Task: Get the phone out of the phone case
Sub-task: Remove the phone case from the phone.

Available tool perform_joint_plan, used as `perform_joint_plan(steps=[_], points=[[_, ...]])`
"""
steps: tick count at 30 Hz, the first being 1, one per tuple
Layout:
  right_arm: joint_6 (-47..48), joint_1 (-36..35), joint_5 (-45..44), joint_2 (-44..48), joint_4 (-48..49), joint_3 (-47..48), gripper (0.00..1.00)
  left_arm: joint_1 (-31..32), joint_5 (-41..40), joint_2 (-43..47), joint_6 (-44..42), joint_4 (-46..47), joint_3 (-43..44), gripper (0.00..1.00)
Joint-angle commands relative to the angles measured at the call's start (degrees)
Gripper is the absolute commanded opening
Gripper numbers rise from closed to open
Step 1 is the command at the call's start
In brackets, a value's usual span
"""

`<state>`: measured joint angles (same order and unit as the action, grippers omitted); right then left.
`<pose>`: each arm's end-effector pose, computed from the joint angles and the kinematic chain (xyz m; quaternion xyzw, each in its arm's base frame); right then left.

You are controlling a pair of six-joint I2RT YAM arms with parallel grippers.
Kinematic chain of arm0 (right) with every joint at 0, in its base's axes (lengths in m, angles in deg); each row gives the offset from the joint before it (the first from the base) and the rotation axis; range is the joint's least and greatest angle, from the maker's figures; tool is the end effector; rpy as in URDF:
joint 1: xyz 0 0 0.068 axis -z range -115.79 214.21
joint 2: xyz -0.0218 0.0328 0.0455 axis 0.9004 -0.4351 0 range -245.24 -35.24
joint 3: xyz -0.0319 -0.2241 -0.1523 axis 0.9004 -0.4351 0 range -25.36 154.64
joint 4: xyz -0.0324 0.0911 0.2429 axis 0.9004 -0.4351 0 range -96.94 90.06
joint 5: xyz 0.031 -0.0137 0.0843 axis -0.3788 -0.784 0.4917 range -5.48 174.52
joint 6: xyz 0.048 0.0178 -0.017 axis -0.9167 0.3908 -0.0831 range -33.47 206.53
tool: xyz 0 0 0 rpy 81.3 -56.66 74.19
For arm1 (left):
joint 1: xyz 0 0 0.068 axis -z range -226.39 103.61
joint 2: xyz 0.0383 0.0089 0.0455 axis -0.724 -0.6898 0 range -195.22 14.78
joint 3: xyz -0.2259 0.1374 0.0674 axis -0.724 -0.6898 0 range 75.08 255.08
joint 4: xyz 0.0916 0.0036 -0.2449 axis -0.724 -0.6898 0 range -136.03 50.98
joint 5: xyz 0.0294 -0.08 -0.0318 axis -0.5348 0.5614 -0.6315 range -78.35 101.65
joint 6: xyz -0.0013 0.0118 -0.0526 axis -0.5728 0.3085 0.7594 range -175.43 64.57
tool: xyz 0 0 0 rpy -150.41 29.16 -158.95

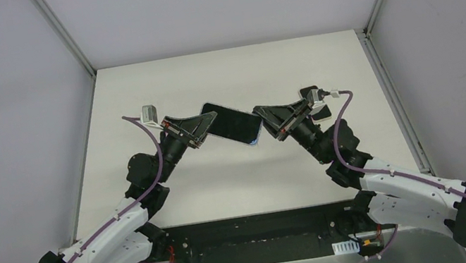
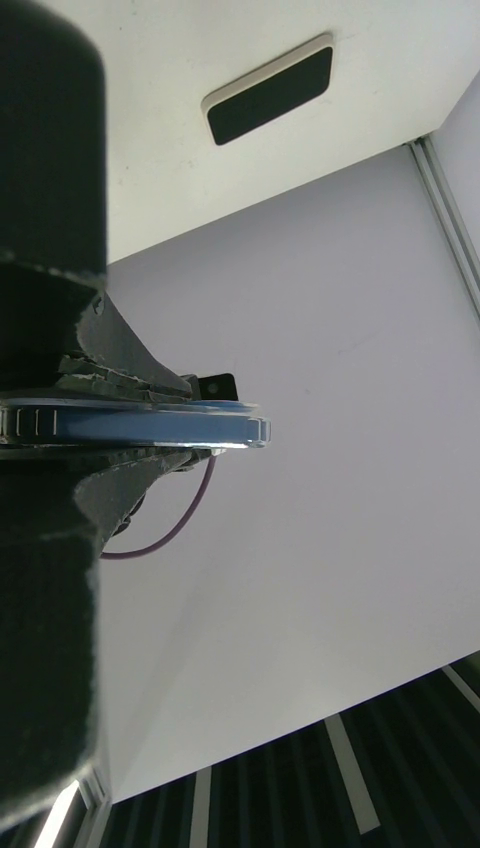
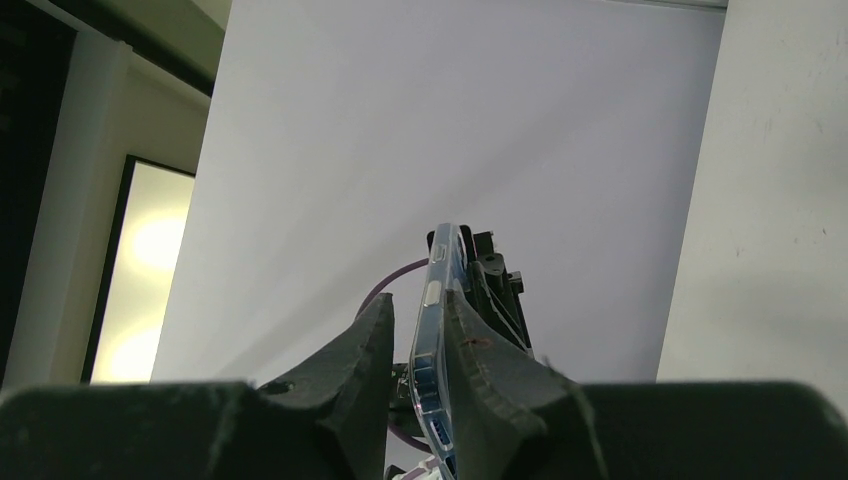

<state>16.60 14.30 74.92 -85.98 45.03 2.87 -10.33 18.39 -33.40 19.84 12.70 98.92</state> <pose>0.1354 0.1516 0.3213 0.1648 0.5333 0.6935 0.4555 0.1504 -0.1146 0.3143 -0.1267 0.5055 -0.7215 0.4559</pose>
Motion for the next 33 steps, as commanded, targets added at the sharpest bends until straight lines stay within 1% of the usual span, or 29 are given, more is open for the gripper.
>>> perform_joint_plan(steps=[1,7,13,17,21,26,31,33], points=[[-1.80,0.08,0.77,2.46,5.72,3.18,0.27,0.25,-0.48,-0.06,-3.28,-0.48,-0.25,0.00],[-1.20,0.08,1.29,2.23,2.91,4.33,0.22,0.42,-0.43,-0.07,-3.24,-0.48,0.17,0.00],[-0.96,0.09,1.13,2.32,2.49,4.46,0.20,0.51,-0.33,-0.22,-3.35,-0.48,0.52,0.00],[-1.04,0.17,1.46,2.30,2.34,4.72,0.13,0.60,-0.28,-0.39,-3.33,-0.48,0.49,0.00],[-1.75,0.14,2.07,2.15,2.26,4.81,0.00,0.60,-0.60,-0.49,-3.67,-0.48,0.11,0.00],[-4.66,0.18,6.63,0.38,7.00,5.97,0.00,0.60,-1.03,-1.93,-4.31,-0.42,-0.02,0.00],[-8.75,0.22,11.69,-1.79,12.44,7.51,0.00,0.60,-0.54,-5.85,-4.60,-0.16,1.52,0.00],[-9.85,0.19,12.34,-2.35,14.58,7.63,0.00,0.67,-0.58,-7.27,-4.50,0.39,2.04,0.00]])
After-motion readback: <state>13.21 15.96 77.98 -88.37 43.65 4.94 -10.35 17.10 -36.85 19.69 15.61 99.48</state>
